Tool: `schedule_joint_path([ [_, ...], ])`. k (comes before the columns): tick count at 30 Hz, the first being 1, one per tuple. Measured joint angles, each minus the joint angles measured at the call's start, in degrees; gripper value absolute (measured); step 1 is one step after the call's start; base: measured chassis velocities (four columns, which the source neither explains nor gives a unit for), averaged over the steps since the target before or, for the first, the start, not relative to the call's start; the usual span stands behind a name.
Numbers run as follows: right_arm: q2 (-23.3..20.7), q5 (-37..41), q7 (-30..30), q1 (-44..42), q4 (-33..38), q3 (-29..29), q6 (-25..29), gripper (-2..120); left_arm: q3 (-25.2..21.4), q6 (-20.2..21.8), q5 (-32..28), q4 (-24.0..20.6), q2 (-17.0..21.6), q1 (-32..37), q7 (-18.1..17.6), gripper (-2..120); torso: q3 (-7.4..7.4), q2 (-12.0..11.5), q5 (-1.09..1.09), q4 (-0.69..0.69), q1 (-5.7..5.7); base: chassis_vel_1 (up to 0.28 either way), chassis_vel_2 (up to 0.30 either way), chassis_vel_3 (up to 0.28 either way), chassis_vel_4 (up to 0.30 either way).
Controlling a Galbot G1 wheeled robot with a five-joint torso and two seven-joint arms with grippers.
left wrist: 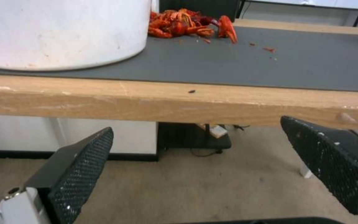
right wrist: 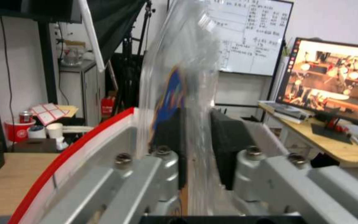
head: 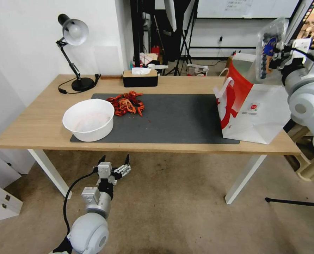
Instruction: Close the takeout container lid, then place the container into the takeout bag.
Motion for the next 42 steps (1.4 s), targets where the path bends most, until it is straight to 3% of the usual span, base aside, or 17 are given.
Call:
schedule_joint_path([
  [11,0.1,0.3,0.0,-1.2,1.1,0.5,0.8,64,-0.1,0.1,0.1,-0.5,-0.3,0.1,-0.2,100,0.00,0.0,0.00,0.00,0.00,0.000,0.000,0.000,0.000],
  [15,0.1,-0.1,-0.8,-1.9,2.0,0.7,2.4,72,-0.1,0.1,0.1,-0.5,-0.3,0.1,0.1,100,0.00,0.0,0.00,0.00,0.00,0.000,0.000,0.000,0.000],
  [17,0.1,-0.6,-2.3,-2.9,3.4,1.1,5.9,84,-0.2,-0.5,0.1,-0.5,-0.2,0.1,0.7,100,0.00,0.0,0.00,0.00,0.00,0.000,0.000,0.000,0.000],
  [18,0.1,-0.6,-2.3,-2.9,3.4,1.1,5.9,84,-0.2,-0.5,0.1,-0.5,-0.2,0.1,0.7,100,0.00,0.0,0.00,0.00,0.00,0.000,0.000,0.000,0.000],
  [22,-0.3,-0.8,-5.0,-6.8,7.5,1.7,14.6,102,-0.3,-2.1,-0.1,-0.4,-0.7,0.1,1.2,100,0.00,0.0,-0.01,0.00,0.00,0.000,0.000,0.000,0.000],
  [27,-0.3,-2.2,-5.3,-11.5,11.1,2.7,18.1,109,-0.7,-2.4,0.5,-0.3,-1.0,0.2,0.7,100,0.00,0.0,-0.01,0.01,0.00,0.000,0.000,0.000,0.000],
  [31,0.7,-5.2,-5.3,-20.1,15.1,5.7,20.3,113,-1.2,-2.8,1.8,-0.3,-1.2,0.6,0.6,100,0.00,0.0,0.00,-0.01,0.00,0.000,0.000,0.000,0.000],
  [42,9.3,-19.6,-5.6,-43.1,23.2,12.4,27.2,109,-1.7,-3.4,2.7,-1.4,-2.3,2.2,-0.5,100,0.00,0.0,-0.01,-0.01,-0.01,0.000,0.000,0.000,0.000],
])
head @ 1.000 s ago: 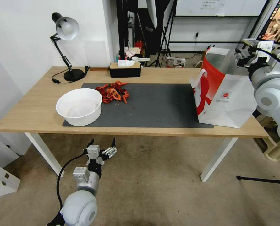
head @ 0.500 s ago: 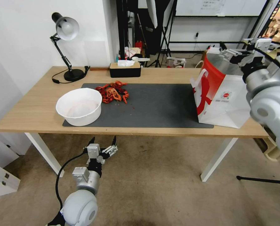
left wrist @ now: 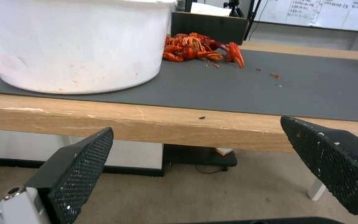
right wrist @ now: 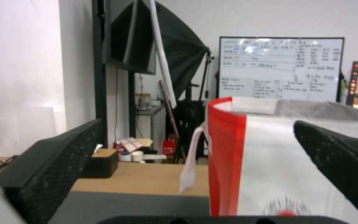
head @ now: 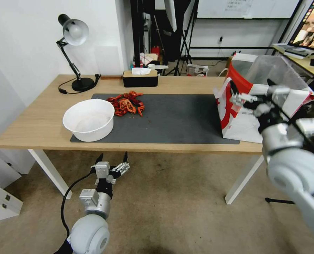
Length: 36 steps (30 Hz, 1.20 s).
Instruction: Close the takeout container lid, then place the container into the takeout bag.
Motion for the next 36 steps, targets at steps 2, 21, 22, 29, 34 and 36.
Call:
schedule_joint_path([
  [2,1.8,-1.3,0.0,-2.4,0.8,0.4,0.8,107,-0.2,-0.3,0.3,0.0,-0.2,0.4,0.3,100,0.00,0.0,0.01,0.02,0.00,0.000,0.000,0.000,0.000],
  [21,19.8,-17.3,-9.7,-24.0,-4.4,2.1,16.6,100,-1.2,-3.9,3.2,0.6,-0.2,3.5,4.4,100,0.00,0.0,0.01,0.00,0.00,0.000,0.000,0.000,0.000],
  [22,19.8,-17.4,-9.8,-24.0,-4.6,2.0,16.7,100,-1.2,-4.0,3.2,0.6,-0.2,3.5,4.4,100,0.00,0.0,0.01,0.01,0.01,0.000,0.000,0.000,0.000],
  [29,21.9,-19.5,-12.0,-24.1,-9.0,0.6,18.4,100,-1.1,-6.3,4.8,2.1,-0.2,3.6,4.8,100,0.01,0.0,0.09,0.00,0.01,0.000,0.000,0.000,0.000],
  [34,22.2,-19.6,-12.4,-24.0,-10.0,0.5,18.8,100,-1.1,-6.7,5.0,2.4,-0.2,3.5,4.9,100,0.00,0.0,-0.02,0.01,0.01,0.000,0.000,0.000,0.000],
  [36,22.5,-19.6,-12.9,-23.6,-11.6,0.4,19.7,100,-1.1,-7.0,5.0,2.7,-0.2,3.4,5.0,100,0.01,0.0,0.04,0.01,0.01,0.000,0.000,0.000,0.000],
])
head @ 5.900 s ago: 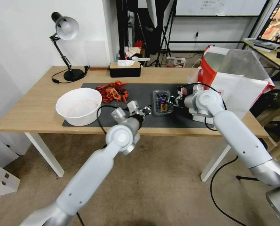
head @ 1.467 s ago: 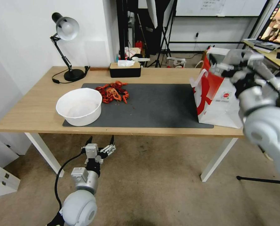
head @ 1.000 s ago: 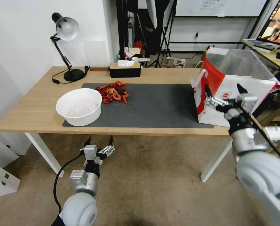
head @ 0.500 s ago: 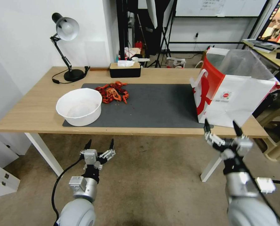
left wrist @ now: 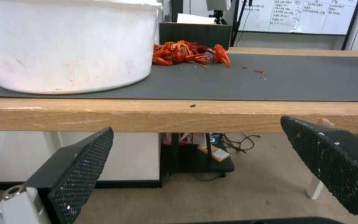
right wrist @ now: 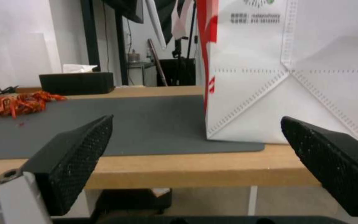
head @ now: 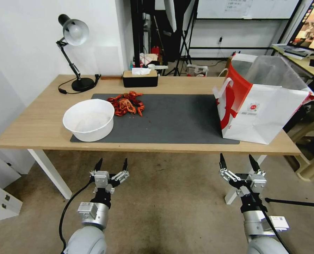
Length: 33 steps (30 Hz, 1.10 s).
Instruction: Close the takeout container lid, then place the container into the takeout bag.
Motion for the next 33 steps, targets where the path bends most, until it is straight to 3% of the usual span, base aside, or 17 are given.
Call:
schedule_joint_path([
  [9,0.2,1.0,-2.1,1.7,-3.7,-0.1,2.1,100,0.0,-0.6,0.4,0.7,-0.2,-0.2,0.2,100,0.00,0.0,-0.02,0.00,0.00,0.000,0.000,0.000,0.000],
  [33,0.1,1.3,-2.0,1.8,-3.7,-0.2,1.8,100,0.0,-0.5,0.6,0.8,-0.3,-0.2,0.1,100,0.00,0.0,-0.02,0.00,0.00,0.000,0.000,0.000,0.000],
])
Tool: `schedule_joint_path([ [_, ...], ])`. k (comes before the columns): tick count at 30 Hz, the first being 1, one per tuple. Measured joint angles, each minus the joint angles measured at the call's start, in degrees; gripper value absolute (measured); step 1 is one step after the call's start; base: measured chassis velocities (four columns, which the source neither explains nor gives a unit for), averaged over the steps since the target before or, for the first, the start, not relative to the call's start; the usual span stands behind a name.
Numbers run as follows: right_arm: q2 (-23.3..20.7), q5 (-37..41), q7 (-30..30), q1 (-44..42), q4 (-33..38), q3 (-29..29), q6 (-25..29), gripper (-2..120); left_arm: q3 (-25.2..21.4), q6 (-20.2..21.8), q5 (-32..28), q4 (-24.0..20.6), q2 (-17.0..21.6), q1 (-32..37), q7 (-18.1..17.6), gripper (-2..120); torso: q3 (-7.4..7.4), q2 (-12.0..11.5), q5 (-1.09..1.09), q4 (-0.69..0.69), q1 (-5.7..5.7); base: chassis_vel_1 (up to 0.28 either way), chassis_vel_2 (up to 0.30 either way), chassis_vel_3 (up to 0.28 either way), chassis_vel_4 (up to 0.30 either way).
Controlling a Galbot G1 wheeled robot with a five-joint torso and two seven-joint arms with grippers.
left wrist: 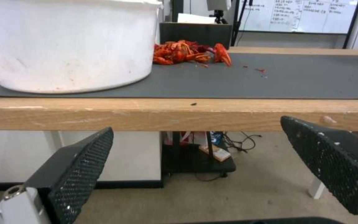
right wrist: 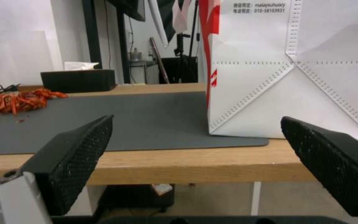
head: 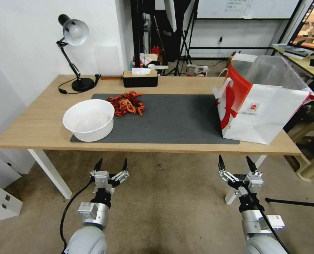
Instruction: Close the takeout container lid, then place the container into the takeout bag.
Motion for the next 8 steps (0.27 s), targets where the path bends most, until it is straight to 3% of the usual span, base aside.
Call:
schedule_joint_path([
  [8,0.0,0.0,0.0,0.0,0.0,0.0,0.0,100,0.0,0.0,0.0,0.0,0.0,0.0,0.0,100,0.00,0.0,0.00,0.00,0.00,0.000,0.000,0.000,0.000],
])
